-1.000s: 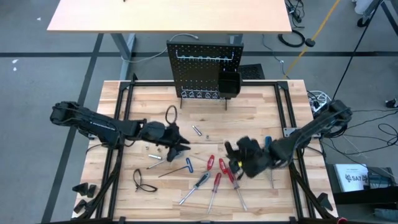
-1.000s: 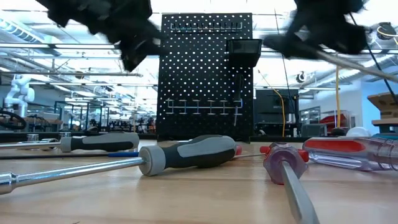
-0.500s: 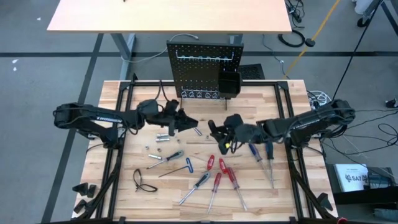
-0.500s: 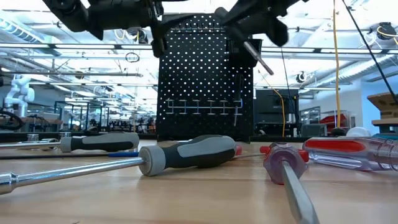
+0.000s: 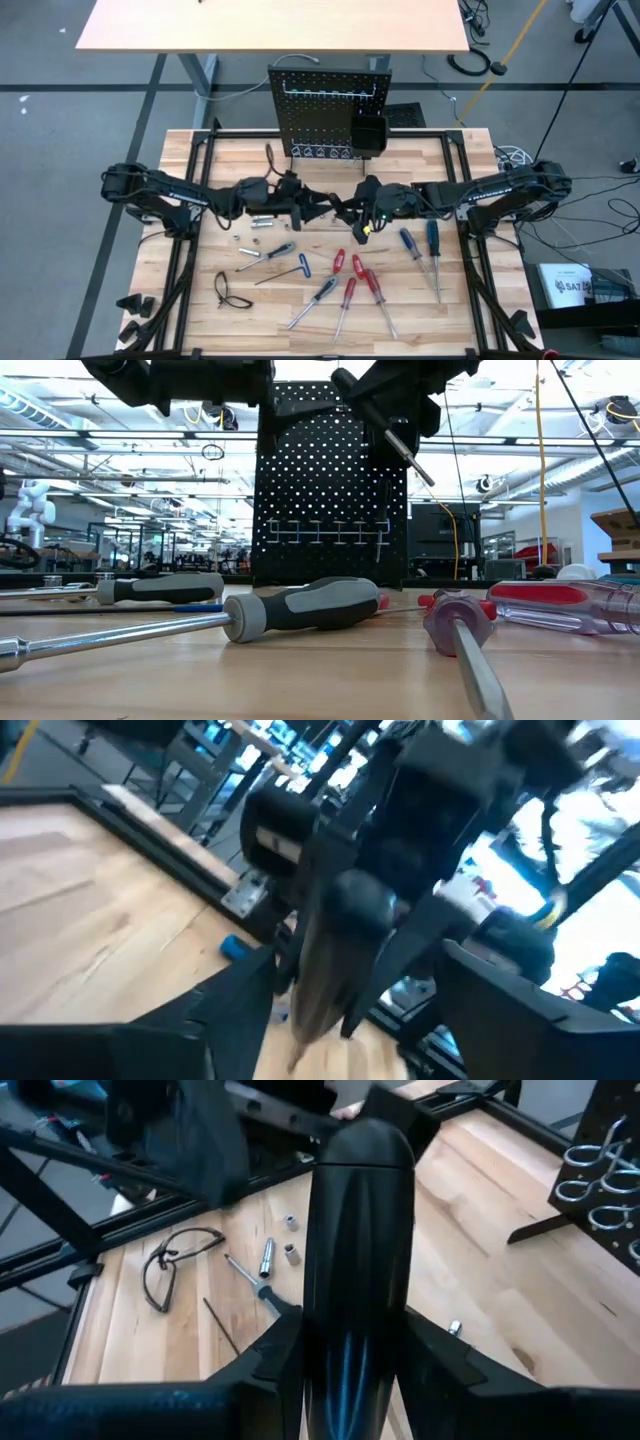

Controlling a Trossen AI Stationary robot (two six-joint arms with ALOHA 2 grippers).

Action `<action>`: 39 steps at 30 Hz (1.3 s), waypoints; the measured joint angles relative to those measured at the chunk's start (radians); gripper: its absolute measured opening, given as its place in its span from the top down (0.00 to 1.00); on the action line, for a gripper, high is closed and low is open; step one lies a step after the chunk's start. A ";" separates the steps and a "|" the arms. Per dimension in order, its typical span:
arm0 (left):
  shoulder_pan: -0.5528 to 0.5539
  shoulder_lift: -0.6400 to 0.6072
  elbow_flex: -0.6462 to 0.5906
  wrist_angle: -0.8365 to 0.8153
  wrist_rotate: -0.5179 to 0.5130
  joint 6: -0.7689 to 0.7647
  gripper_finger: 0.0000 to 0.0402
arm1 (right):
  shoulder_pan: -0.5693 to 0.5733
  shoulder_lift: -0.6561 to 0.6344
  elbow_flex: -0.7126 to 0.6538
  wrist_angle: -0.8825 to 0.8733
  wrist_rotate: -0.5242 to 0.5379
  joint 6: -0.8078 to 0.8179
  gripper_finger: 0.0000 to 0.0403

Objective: Hang tools onto peg board
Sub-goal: Hang the black screwdriver on the pegboard

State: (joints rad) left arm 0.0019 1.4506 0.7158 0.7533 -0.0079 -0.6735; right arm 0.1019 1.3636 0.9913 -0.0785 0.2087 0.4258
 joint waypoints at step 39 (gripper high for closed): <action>-0.020 0.114 0.111 -0.006 -0.100 0.141 0.72 | -0.030 0.000 0.000 -0.006 -0.054 -0.026 0.71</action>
State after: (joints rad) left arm -0.0184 1.5650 0.8265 0.7471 -0.1078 -0.5326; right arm 0.0719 1.3636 0.9913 -0.0848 0.1544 0.3995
